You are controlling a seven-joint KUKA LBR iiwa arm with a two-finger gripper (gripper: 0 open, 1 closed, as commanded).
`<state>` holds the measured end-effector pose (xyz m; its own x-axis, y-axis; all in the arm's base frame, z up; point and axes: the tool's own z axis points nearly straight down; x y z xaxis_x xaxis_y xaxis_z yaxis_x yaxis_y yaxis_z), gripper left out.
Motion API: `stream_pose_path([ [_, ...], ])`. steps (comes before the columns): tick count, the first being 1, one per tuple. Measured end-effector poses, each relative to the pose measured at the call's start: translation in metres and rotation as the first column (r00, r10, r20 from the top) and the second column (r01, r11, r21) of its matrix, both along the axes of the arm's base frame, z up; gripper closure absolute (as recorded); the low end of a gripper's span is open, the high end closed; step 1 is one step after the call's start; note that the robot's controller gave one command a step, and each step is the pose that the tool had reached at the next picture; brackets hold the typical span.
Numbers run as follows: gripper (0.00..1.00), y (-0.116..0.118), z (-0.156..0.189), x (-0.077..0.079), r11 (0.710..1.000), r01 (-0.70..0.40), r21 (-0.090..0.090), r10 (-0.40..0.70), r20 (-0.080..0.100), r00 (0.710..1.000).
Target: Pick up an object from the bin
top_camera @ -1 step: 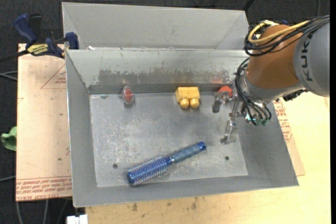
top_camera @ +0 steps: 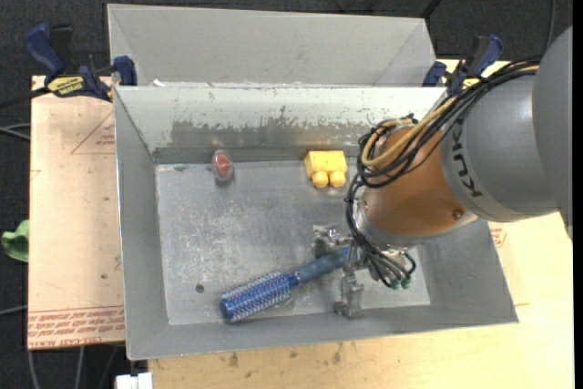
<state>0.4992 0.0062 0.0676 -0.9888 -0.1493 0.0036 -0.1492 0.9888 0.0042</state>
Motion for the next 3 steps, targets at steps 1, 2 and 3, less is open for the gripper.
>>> stream_pose_path([
  [1, 0.0, 0.041, 0.033, 0.013, 0.982, -0.19, -0.001, 0.19, 0.009, 0.982],
  [2, 0.0, 0.043, 0.052, 0.0, 0.969, -0.249, -0.003, 0.249, 0.006, 0.969],
  [3, 0.0, 0.042, 0.002, -0.008, 0.99, -0.142, -0.003, 0.142, 0.014, 0.99],
])
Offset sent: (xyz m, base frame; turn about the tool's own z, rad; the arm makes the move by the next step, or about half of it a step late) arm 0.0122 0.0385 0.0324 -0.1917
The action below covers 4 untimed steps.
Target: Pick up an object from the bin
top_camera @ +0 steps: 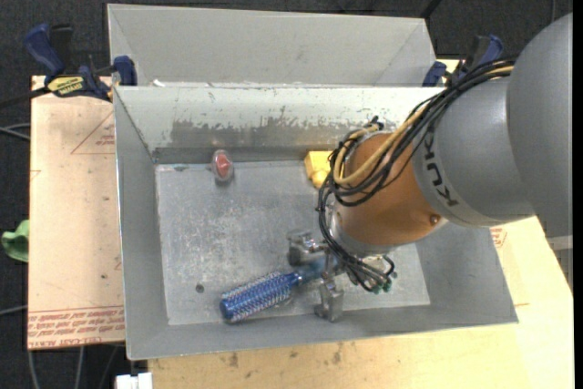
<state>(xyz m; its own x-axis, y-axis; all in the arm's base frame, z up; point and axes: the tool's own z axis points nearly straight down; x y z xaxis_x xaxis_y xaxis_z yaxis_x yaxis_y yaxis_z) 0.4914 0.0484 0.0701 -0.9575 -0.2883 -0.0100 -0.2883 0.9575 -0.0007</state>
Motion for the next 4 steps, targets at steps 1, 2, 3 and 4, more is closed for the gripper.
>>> stream_pose_path([
  [1, 0.0, 0.001, 0.001, 0.003, 1.0, -0.001, 0.0, 0.001, -0.001, 1.0],
  [2, 1.0, 0.001, 0.0, 0.001, 1.0, -0.001, -0.001, 0.001, -0.008, 1.0],
  [3, 1.0, 0.001, 0.012, 0.001, 1.0, -0.003, -0.001, 0.003, -0.008, 1.0],
  [4, 1.0, 0.002, 0.081, 0.003, 1.0, -0.002, -0.001, 0.002, -0.001, 1.0],
])
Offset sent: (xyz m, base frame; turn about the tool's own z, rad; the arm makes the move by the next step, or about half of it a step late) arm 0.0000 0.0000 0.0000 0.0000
